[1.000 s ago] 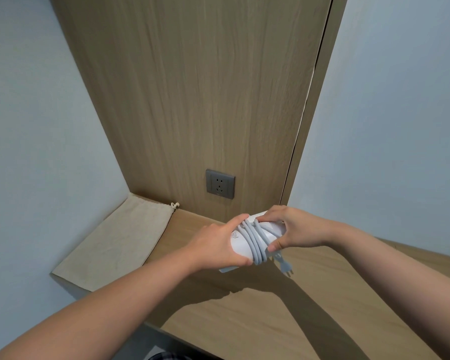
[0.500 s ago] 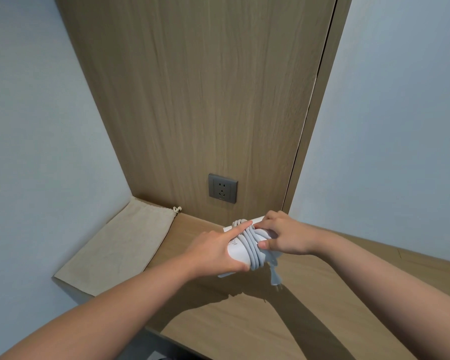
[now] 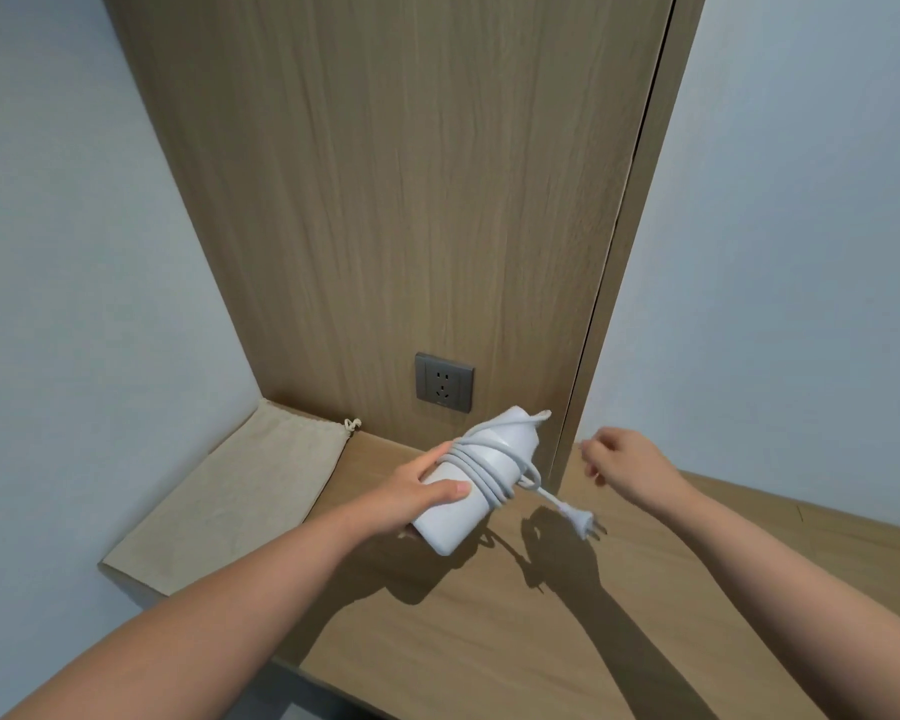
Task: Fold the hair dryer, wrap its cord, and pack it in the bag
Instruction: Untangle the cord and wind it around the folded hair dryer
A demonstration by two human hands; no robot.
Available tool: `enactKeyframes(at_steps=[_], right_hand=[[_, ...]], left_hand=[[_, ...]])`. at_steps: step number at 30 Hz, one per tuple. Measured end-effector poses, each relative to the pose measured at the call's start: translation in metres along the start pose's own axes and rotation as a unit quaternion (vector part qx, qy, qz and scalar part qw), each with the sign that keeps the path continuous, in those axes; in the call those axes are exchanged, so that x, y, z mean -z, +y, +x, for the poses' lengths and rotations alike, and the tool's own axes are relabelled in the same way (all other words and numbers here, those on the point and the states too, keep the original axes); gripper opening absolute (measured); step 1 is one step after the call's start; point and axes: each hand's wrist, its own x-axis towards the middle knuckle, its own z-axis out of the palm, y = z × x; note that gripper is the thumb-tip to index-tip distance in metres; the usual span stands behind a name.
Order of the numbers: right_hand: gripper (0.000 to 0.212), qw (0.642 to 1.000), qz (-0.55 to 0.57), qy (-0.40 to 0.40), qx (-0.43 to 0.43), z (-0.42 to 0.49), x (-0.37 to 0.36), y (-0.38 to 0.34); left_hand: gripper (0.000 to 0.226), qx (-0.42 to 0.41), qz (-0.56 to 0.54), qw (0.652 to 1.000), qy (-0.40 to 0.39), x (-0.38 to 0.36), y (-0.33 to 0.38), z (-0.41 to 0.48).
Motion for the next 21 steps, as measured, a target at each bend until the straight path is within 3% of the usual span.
enactKeyframes(at_steps=[2,4,7,10,15,21], right_hand=[[0.02,0.981,0.074,-0.164,-0.072,-0.008,-0.003,0.003],[0.017,0.951,0.158,-0.25,-0.085,-0.015,-0.007,0.003],[0.017,0.97,0.167,-0.173,-0.035,-0.016,-0.012,-0.003],[0.017,0.996,0.044,-0.068,0.037,-0.019,-0.008,-0.016],[0.028,0.977,-0.142,-0.044,0.153,-0.029,-0.001,-0.036],[0.026,0.967,-0.183,-0.062,0.167,-0.032,0.016,-0.048]], left_hand=[[0.072,0.01,-0.043,0.999,-0.002,-0.001,0.001,0.0],[0.061,0.023,-0.081,0.996,-0.004,-0.002,0.0,0.0],[0.057,0.043,-0.119,0.992,-0.01,-0.003,-0.006,0.004],[0.05,0.068,-0.164,0.984,-0.012,-0.008,-0.007,0.006],[0.036,0.093,-0.188,0.978,0.015,-0.021,0.003,0.01],[0.041,0.089,-0.116,0.989,0.024,-0.027,0.02,0.008]])
